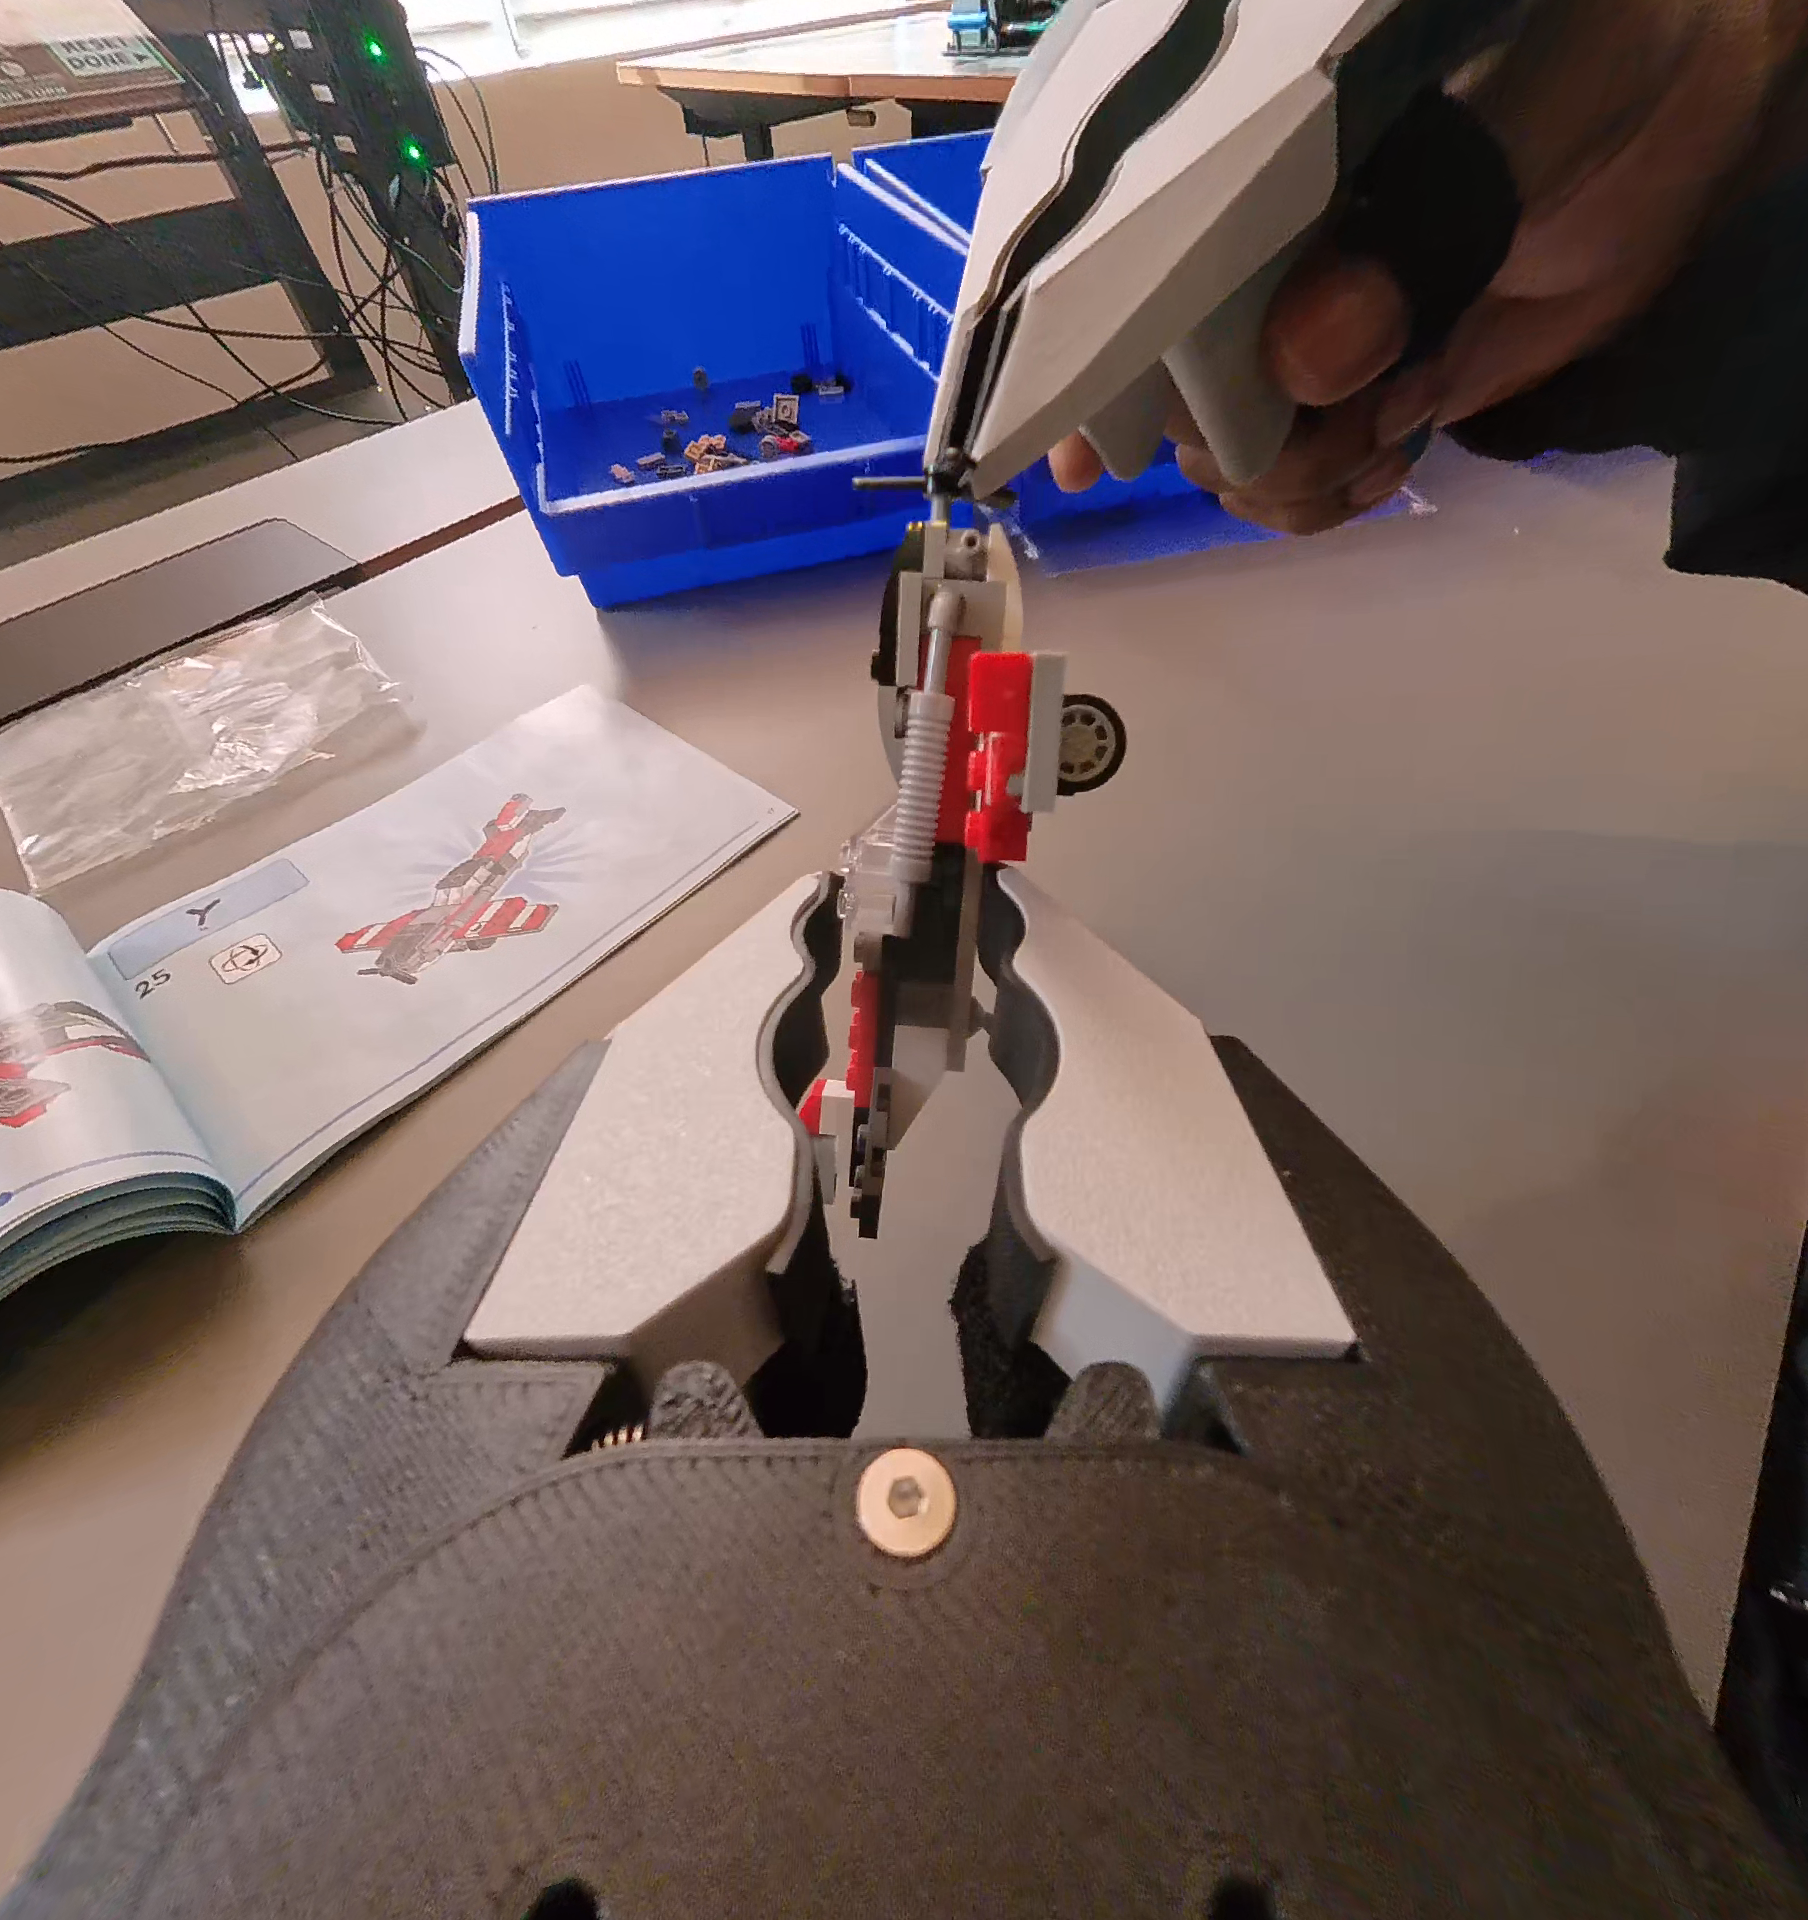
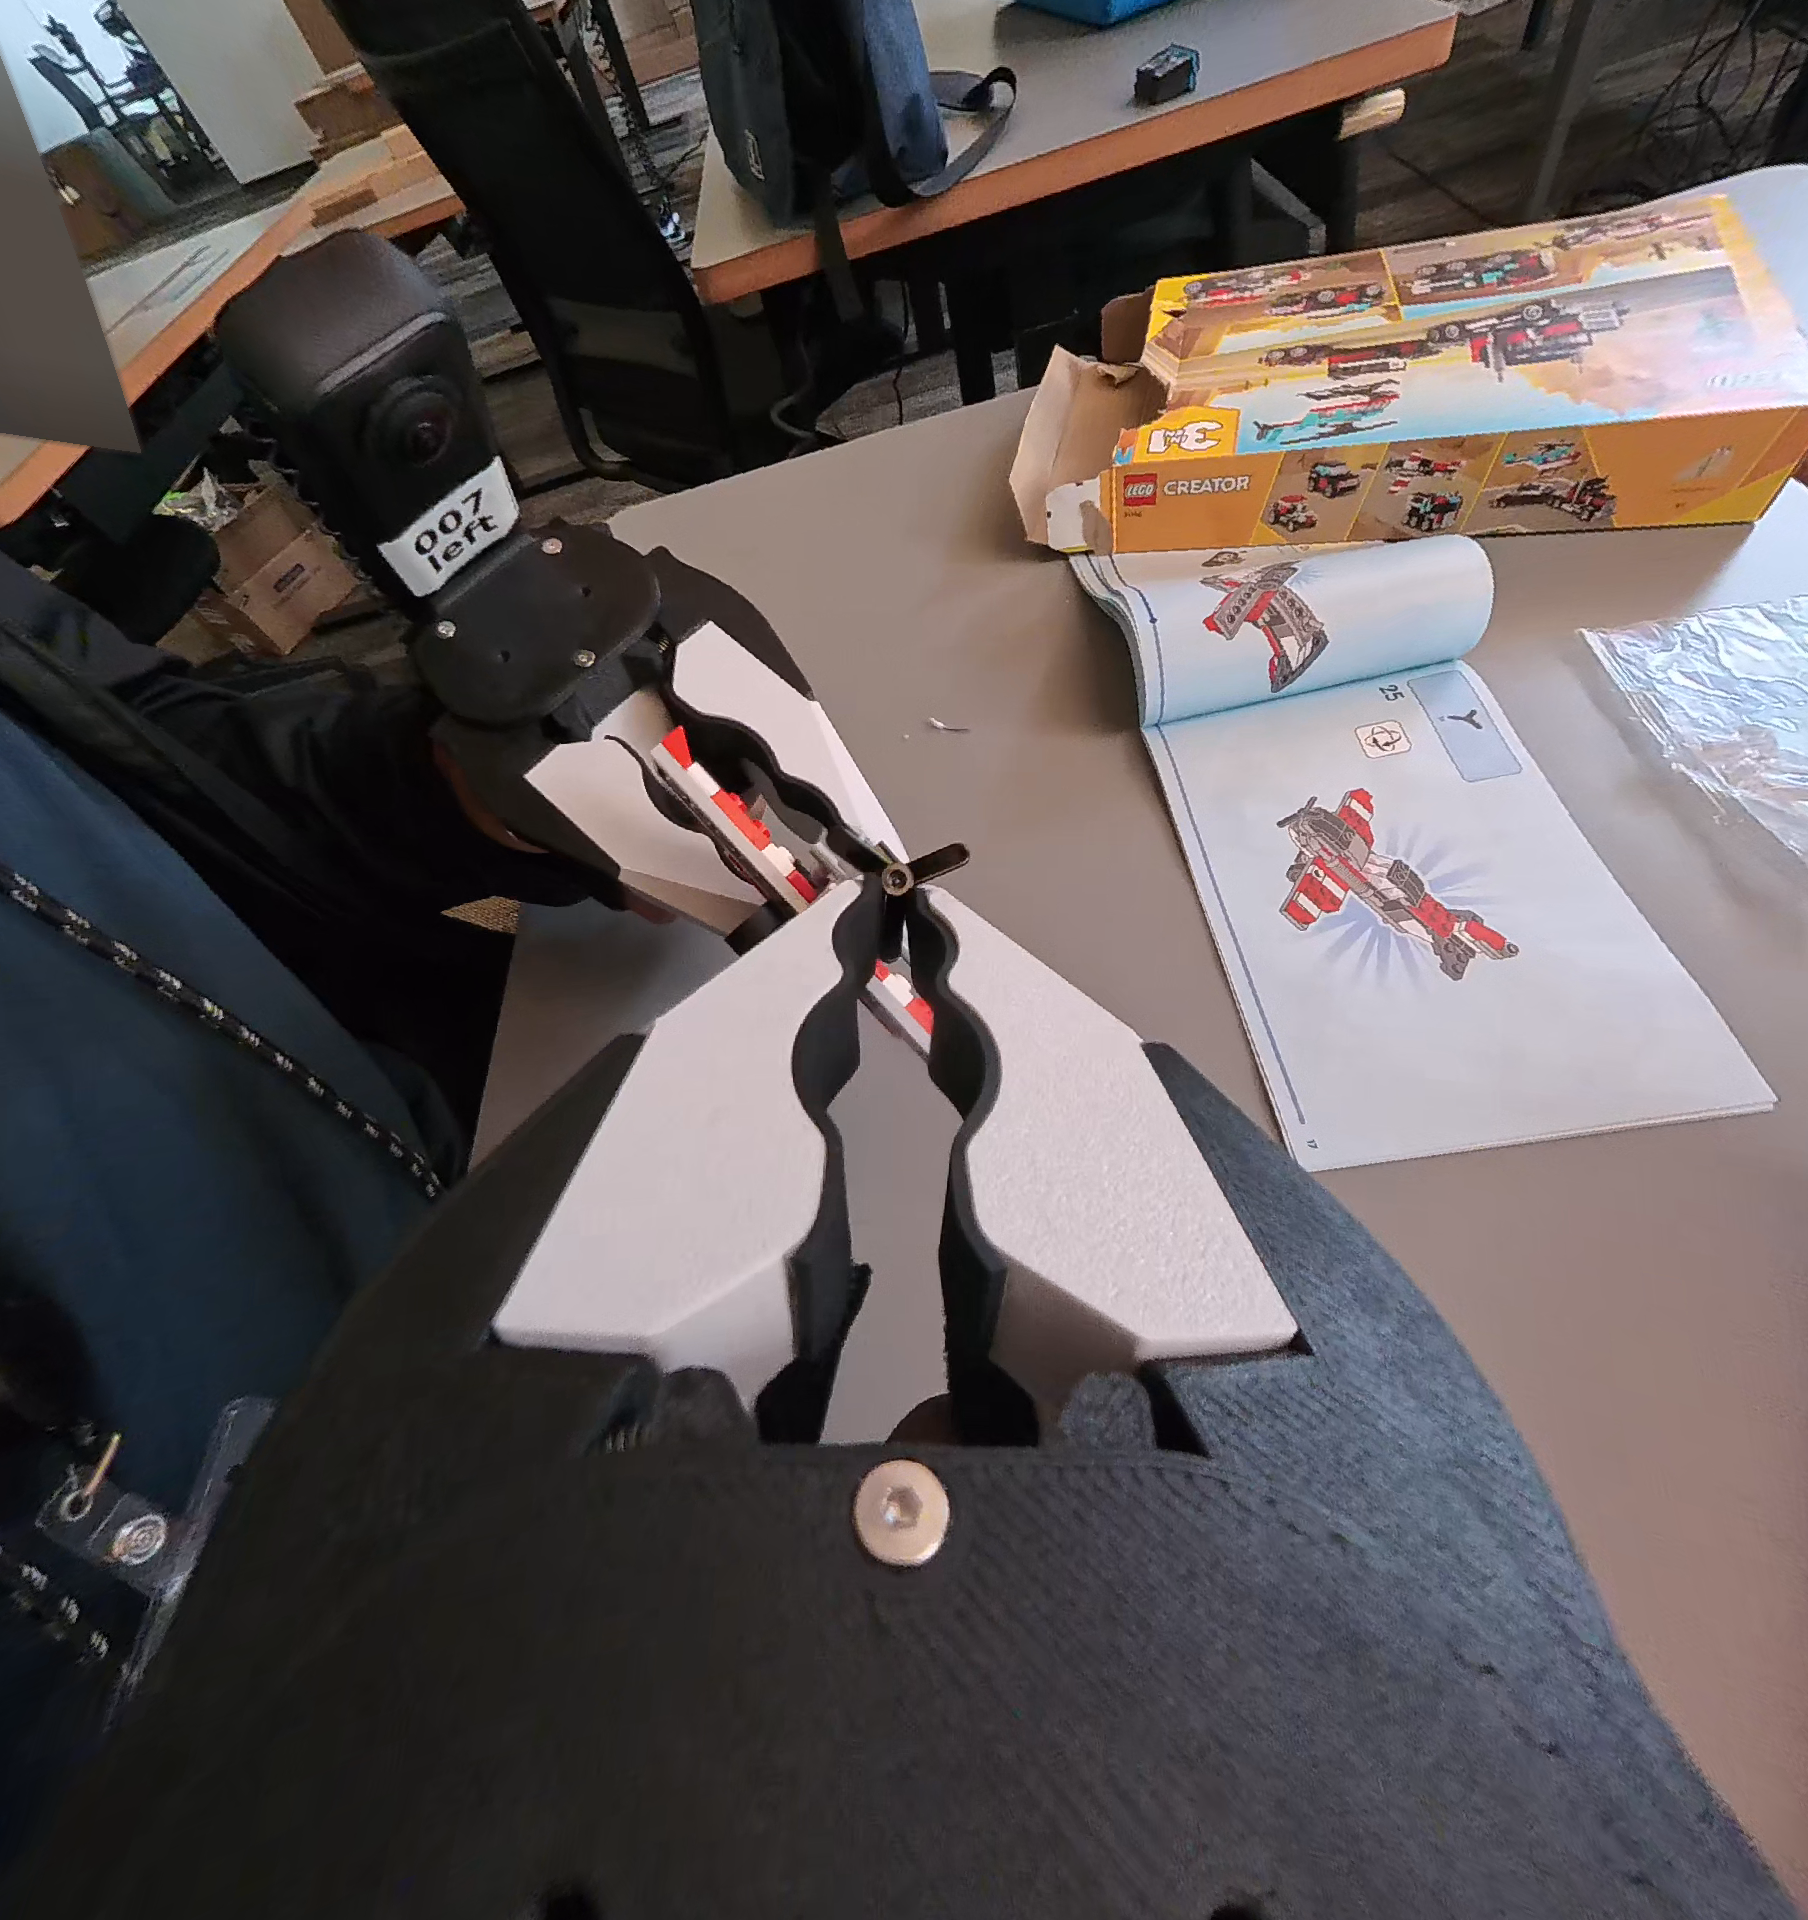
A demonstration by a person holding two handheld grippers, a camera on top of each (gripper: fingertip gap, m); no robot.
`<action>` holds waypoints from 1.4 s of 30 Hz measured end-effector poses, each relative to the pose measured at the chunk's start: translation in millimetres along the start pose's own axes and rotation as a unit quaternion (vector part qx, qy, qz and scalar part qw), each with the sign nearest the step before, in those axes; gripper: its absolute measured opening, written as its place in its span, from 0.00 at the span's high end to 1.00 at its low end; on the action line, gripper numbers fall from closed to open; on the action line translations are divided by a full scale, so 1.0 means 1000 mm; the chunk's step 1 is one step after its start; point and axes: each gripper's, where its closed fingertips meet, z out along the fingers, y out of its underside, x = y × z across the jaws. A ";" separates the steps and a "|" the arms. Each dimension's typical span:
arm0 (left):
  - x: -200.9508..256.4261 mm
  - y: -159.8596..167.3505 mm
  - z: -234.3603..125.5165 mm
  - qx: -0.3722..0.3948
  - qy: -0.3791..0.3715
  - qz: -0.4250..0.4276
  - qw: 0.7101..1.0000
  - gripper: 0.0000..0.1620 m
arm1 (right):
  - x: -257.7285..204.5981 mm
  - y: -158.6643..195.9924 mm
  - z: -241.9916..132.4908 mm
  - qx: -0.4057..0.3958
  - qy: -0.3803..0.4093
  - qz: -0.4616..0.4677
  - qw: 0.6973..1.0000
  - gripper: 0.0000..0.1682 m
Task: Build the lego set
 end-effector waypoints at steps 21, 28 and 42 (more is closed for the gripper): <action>0.013 -0.011 -0.003 0.025 0.022 0.037 0.999 0.84 | -0.017 -0.002 -0.013 0.008 -0.059 -0.055 0.997 0.97; 0.015 -0.011 -0.004 0.025 0.026 0.038 0.999 0.84 | -0.021 -0.001 -0.014 0.000 -0.056 -0.086 0.995 0.97; 0.017 -0.003 -0.002 0.003 0.037 0.034 0.999 0.84 | -0.020 0.008 -0.009 -0.064 -0.024 -0.174 0.982 1.00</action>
